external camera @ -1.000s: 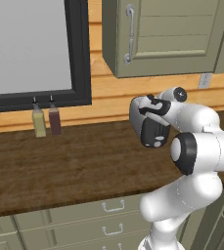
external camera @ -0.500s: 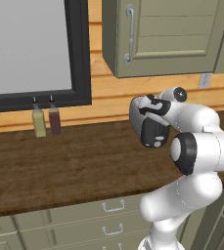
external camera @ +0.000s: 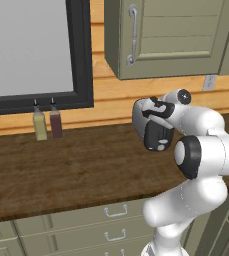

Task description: Start the toaster. Once the lever pops up, take the bread to the plate on the dining counter.

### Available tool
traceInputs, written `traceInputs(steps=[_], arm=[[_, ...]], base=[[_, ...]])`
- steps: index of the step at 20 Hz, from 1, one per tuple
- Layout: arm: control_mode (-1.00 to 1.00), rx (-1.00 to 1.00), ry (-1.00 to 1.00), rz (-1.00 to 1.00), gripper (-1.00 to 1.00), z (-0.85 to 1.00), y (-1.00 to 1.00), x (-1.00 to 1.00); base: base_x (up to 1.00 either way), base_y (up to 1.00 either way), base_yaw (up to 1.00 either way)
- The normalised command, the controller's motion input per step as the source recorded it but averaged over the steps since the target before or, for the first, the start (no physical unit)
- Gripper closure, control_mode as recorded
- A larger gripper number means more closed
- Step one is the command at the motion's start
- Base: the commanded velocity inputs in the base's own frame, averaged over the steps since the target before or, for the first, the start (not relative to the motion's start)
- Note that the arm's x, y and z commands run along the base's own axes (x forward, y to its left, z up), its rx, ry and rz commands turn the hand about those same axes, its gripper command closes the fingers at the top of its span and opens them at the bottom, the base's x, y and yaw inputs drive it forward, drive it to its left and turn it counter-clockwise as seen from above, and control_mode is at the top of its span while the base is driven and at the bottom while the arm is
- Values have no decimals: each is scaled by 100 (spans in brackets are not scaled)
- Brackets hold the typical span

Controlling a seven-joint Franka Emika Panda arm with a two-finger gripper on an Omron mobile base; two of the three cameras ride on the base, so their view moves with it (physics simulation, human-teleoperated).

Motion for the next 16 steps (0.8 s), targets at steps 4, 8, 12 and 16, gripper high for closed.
traceInputs(steps=[4,8,12,16], arm=[[-100,0,0,0,-100,0,0,0],[-100,0,0,0,-100,0,0,0],[-100,0,0,0,-100,0,0,0],[-100,0,0,0,-100,0,0,0]], base=[[0,0,0],[0,0,0],[0,0,0],[0,0,0]])
